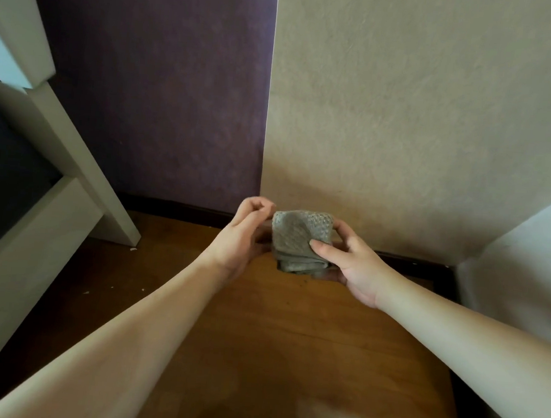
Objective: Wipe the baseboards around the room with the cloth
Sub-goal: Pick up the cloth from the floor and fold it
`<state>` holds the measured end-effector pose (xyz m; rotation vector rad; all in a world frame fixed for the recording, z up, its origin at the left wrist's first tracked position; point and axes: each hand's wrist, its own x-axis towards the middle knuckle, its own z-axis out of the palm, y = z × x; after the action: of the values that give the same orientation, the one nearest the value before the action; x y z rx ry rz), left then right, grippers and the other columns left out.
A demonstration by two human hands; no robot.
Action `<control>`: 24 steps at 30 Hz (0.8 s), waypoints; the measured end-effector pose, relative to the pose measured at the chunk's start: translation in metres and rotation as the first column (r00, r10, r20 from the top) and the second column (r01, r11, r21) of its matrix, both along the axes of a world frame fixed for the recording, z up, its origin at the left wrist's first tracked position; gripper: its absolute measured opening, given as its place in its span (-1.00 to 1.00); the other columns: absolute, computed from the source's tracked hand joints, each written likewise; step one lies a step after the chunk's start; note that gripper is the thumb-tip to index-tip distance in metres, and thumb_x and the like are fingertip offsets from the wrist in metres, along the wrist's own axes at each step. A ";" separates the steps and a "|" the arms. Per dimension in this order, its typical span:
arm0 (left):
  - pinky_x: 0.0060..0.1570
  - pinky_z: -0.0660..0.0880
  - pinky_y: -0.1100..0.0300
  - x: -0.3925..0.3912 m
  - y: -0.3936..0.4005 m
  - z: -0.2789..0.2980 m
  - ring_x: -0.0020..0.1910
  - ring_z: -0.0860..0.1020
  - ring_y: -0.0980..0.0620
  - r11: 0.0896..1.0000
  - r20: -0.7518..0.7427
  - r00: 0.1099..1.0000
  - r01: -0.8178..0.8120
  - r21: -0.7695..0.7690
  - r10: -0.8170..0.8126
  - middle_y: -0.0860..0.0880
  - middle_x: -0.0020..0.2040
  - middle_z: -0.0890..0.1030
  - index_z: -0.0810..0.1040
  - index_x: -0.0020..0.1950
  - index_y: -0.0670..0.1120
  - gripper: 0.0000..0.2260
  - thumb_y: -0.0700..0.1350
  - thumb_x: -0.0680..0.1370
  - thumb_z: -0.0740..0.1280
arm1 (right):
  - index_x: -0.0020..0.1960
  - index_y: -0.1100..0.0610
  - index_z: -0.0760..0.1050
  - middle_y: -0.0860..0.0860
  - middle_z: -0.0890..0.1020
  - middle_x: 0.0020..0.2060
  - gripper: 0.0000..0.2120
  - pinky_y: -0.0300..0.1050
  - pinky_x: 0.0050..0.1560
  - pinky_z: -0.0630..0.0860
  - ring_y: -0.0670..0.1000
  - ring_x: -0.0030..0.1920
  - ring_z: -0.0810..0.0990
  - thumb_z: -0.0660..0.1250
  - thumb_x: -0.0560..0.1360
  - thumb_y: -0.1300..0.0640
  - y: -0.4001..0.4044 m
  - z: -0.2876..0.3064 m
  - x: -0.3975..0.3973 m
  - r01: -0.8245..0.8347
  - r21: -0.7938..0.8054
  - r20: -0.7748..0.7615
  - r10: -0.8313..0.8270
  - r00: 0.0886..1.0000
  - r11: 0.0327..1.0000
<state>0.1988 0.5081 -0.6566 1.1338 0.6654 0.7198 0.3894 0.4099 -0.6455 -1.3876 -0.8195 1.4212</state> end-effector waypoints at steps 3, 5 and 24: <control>0.06 0.60 0.14 -0.002 -0.002 -0.006 0.16 0.63 0.05 0.982 -0.135 0.973 0.179 -0.056 -0.185 0.04 0.20 0.62 0.38 0.38 0.12 -0.53 0.12 0.49 0.37 | 0.22 -0.15 0.51 0.02 0.71 0.04 -0.68 -0.09 -0.21 0.61 0.06 0.02 0.70 0.43 0.51 0.07 -0.001 -0.002 0.000 -0.006 0.048 0.071 0.003 0.997 0.999; 0.07 0.59 0.16 -0.003 -0.005 -0.005 0.19 0.63 0.03 0.961 -0.131 0.954 0.260 -0.092 -0.270 -0.02 0.26 0.61 0.40 0.39 0.05 -0.48 0.01 0.48 0.47 | 0.15 -0.20 0.55 0.03 0.70 0.06 -0.74 0.04 -0.09 0.66 0.08 0.06 0.69 0.42 0.53 0.08 0.000 -0.003 -0.001 -0.025 0.060 0.077 0.020 0.997 0.998; -0.17 0.62 0.11 0.000 0.002 0.005 -0.09 0.62 0.00 0.842 -0.344 0.939 0.174 0.510 0.014 0.03 -0.02 0.61 0.50 0.10 0.15 -0.64 -0.33 0.55 0.35 | 0.43 0.06 0.37 0.13 0.62 0.25 -0.27 -0.08 0.17 0.58 0.13 0.23 0.63 0.30 0.42 -0.36 0.009 0.002 0.003 -0.197 -0.063 -0.090 0.191 0.977 0.978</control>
<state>0.1986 0.5101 -0.6519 1.8254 0.7154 0.6611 0.3925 0.4190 -0.6434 -1.3201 -0.8754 1.6626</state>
